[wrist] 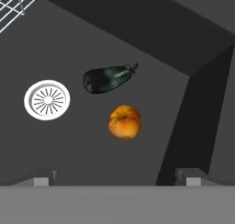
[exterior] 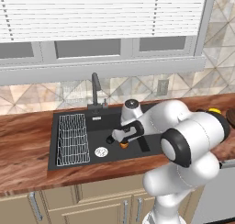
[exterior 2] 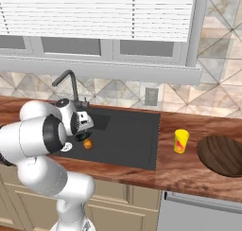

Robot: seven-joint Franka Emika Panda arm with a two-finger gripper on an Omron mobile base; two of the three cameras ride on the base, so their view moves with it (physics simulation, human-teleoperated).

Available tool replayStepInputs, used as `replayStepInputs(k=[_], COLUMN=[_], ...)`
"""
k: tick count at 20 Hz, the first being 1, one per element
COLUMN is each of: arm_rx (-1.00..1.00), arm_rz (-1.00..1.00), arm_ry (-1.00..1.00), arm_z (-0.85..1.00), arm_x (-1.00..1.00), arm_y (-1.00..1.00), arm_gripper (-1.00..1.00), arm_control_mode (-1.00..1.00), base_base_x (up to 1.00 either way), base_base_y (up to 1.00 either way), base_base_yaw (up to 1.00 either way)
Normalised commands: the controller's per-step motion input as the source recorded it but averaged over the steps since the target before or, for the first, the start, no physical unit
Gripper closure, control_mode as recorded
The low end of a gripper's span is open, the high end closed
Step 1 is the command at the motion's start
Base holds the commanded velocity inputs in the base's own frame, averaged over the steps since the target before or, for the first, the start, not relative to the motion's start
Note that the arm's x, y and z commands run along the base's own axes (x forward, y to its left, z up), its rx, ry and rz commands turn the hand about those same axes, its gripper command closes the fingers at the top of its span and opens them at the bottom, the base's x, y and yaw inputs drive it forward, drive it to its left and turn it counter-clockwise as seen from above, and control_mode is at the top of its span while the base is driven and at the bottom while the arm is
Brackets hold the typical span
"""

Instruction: Remove the eggplant and peach from the sink. Then move the bowl and cup from the counter to the sink for washing.

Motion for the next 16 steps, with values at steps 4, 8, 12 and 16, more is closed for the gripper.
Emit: replayStepInputs(k=[4, 8, 12, 16], arm_rx=[-0.03, -0.01, 0.00, 0.00], arm_rz=[0.14, 0.15, 0.13, 0.10], arm_ry=[0.00, 0.00, 0.00, 0.00], arm_z=[-0.07, -0.07, -0.08, -0.08], arm_x=[0.02, 0.00, 0.01, 0.02], arm_y=[0.00, 0.00, 0.00, 0.00], arm_gripper=[-1.00, -1.00, -1.00, -1.00], arm_control_mode=[-1.00, -1.00, -1.00, -1.00], base_base_x=[0.00, 0.00, 0.00, 0.00], base_base_y=[0.00, 0.00, 0.00, 0.00], base_base_yaw=[0.00, 0.00, 0.00, 0.00])
